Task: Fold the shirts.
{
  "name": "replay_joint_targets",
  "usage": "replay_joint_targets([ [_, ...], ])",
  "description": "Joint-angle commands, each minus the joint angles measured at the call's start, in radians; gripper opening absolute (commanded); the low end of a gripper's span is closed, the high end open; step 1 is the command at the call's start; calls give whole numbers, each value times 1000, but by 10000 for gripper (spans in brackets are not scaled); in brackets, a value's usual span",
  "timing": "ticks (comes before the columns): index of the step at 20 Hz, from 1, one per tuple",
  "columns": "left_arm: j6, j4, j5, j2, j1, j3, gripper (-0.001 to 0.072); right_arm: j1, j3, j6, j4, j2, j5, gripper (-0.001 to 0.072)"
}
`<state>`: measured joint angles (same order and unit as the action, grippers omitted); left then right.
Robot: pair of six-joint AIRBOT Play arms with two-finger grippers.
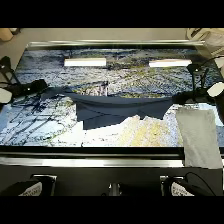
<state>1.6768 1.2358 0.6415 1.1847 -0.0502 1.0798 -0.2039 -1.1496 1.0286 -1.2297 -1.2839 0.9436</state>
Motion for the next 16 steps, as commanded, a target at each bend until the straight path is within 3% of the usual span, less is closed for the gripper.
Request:
replay_joint_targets([
  [1,-1,-59,-91,195,24,63,27,1,10,7,114,-76,-82,19],
  [3,-1,-90,-32,264,33,75,38,1,10,7,139,-97,-80,19],
  [4,-2,-98,32,280,32,88,194,1,10,7,138,-100,-77,19],
  [5,-9,-74,110,286,25,112,518,1,10,7,138,-100,-72,19],
  [6,-44,-43,196,286,9,146,674,1,10,6,138,-100,-50,19],
  [8,-81,60,431,283,-45,255,667,1,13,-10,129,-100,29,19],
  [10,-80,97,627,280,-101,325,607,1,16,-68,103,-101,94,20],
  [13,-81,-6,662,278,-108,237,607,1,16,-110,34,-101,165,20],
  [16,-105,-201,525,282,-25,40,606,1,16,-110,31,-101,193,20],
])
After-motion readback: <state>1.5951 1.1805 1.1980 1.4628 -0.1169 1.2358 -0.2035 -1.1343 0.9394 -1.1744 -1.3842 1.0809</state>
